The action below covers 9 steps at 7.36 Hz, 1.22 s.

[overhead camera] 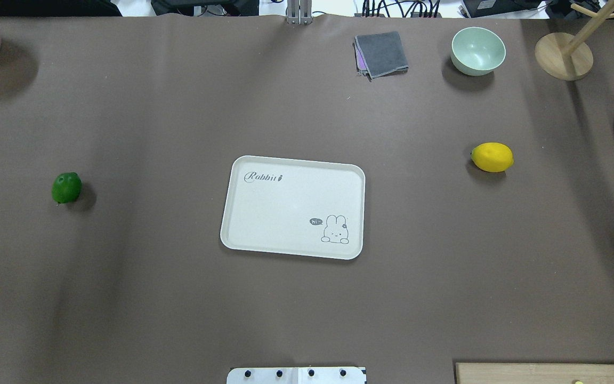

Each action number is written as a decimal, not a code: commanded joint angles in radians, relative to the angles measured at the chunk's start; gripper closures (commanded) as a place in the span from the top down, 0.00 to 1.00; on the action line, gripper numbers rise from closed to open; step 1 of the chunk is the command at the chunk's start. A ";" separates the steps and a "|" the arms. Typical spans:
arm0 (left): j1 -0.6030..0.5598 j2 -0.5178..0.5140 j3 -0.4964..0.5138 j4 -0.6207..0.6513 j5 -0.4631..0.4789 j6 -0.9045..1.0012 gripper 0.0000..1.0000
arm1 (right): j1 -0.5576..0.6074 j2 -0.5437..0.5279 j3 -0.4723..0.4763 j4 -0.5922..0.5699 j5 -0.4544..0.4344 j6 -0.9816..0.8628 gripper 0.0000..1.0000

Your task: Place all lemons on tray

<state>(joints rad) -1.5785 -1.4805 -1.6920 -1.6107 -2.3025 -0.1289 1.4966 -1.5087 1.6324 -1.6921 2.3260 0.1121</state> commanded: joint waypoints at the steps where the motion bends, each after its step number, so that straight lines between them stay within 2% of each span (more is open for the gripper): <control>1: 0.000 0.000 0.000 -0.002 0.000 0.000 0.99 | 0.005 -0.004 0.004 0.003 0.013 -0.005 1.00; 5: 0.000 0.000 -0.002 0.005 -0.026 -0.003 0.99 | -0.010 0.013 0.020 0.006 0.036 0.020 1.00; 9: -0.002 0.000 -0.002 0.006 -0.026 -0.003 0.99 | -0.202 0.123 0.050 0.015 0.042 0.208 1.00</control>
<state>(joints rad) -1.5793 -1.4802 -1.6941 -1.6047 -2.3289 -0.1309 1.3534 -1.4164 1.6751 -1.6802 2.3698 0.2716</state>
